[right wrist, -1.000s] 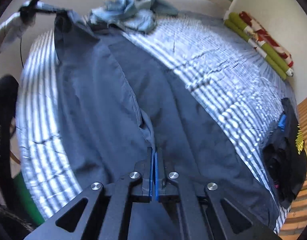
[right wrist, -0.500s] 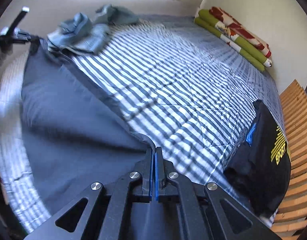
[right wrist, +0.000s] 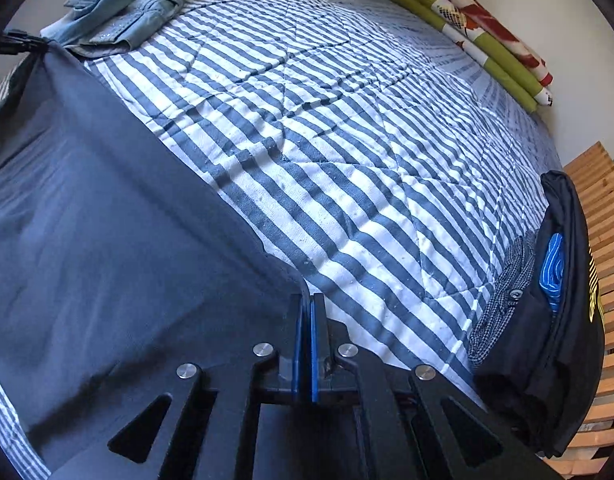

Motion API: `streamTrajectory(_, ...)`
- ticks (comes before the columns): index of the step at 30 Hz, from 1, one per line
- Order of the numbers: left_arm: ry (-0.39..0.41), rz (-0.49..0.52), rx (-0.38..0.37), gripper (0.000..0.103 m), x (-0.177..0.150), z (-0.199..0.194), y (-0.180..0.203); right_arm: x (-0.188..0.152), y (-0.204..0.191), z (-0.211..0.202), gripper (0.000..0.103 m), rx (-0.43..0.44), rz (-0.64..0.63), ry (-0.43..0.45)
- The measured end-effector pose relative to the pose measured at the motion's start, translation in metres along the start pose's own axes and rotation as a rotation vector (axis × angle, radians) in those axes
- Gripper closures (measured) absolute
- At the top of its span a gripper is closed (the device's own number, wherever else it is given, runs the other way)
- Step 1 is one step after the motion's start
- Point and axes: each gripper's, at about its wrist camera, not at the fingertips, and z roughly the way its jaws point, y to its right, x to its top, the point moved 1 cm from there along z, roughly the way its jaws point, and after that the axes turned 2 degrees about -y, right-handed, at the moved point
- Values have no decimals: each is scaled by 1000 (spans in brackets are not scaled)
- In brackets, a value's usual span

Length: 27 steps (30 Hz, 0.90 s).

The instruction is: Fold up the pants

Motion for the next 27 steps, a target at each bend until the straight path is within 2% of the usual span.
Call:
streamTrajectory(1, 19, -24, 8, 42, -3, -10, -6, 1, 1, -1, 94, -10, 1, 3)
streamTrajectory(4, 62, -83, -60, 42, -19, -36, -23, 1, 4, -17, 80, -31, 29, 28)
streamTrajectory(6, 65, -76, -84, 42, -33, -40, -24, -2, 8, -30, 80, -36, 60, 45)
streamTrajectory(10, -48, -17, -115, 43, -60, -6, -2, -15, 13, -74, 79, -11, 175, 137)
streamTrajectory(12, -45, -18, -130, 44, -63, 4, 3, -29, 8, -99, 79, 13, 213, 185)
streamTrajectory(14, -48, -33, -134, 71, -61, 12, 3, -50, -4, -127, 79, 20, 235, 226)
streamTrajectory(15, -63, -43, -131, 75, -60, 15, 3, -60, -10, -137, 79, 19, 245, 239)
streamTrajectory(16, -70, -50, -129, 76, -59, 14, 3, -70, -14, -147, 79, 18, 257, 249)
streamTrajectory(21, -44, -27, -134, 76, -59, -28, -1, -116, -23, -178, 79, 49, 362, 284)
streamTrajectory(23, -39, -24, -98, 75, -62, -41, -11, -140, -23, -181, 79, 63, 429, 286)
streamTrajectory(27, -81, -36, 18, 53, -62, -43, -17, -181, -13, -176, 79, 65, 548, 275)
